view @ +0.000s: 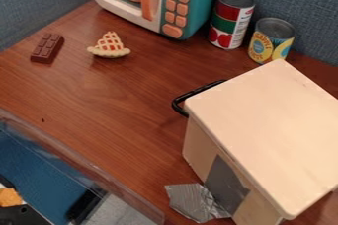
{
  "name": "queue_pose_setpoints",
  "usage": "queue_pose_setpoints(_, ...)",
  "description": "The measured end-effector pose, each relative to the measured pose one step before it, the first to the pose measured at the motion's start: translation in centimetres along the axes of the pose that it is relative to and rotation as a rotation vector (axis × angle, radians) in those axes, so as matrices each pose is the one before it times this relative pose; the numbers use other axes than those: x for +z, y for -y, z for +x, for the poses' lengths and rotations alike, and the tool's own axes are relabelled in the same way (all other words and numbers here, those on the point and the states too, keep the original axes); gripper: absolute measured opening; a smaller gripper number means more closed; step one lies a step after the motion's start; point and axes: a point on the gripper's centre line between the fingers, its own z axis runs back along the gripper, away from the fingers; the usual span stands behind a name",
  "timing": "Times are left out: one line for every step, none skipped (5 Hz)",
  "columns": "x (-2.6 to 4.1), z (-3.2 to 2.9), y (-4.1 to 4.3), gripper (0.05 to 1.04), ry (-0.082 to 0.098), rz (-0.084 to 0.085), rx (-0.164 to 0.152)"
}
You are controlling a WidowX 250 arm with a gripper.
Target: Open the drawer
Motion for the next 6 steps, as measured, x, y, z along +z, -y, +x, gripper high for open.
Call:
queue_pose_setpoints(-0.935, 0.189, 0.08, 0.999, -0.0085, -0.0209, 0.0002)
queue_pose_setpoints(-1.994, 2.159, 2.663, 0.999, 0.0149, -0.0128, 0.003)
queue_pose_setpoints(-1.29, 1.141, 1.772, 0.999, 0.0001, 0.0165, 0.009)
queue_pose_setpoints(-2.011, 1.858, 2.499, 0.999, 0.0172, -0.0083, -0.0044)
queue_pose_setpoints(-1.043, 2.528, 2.505, 0.999, 0.0235, -0.0055, -0.0308)
queue_pose_setpoints(-1.223, 3.124, 2.494, 0.999, 0.0052, -0.0636, -0.0072)
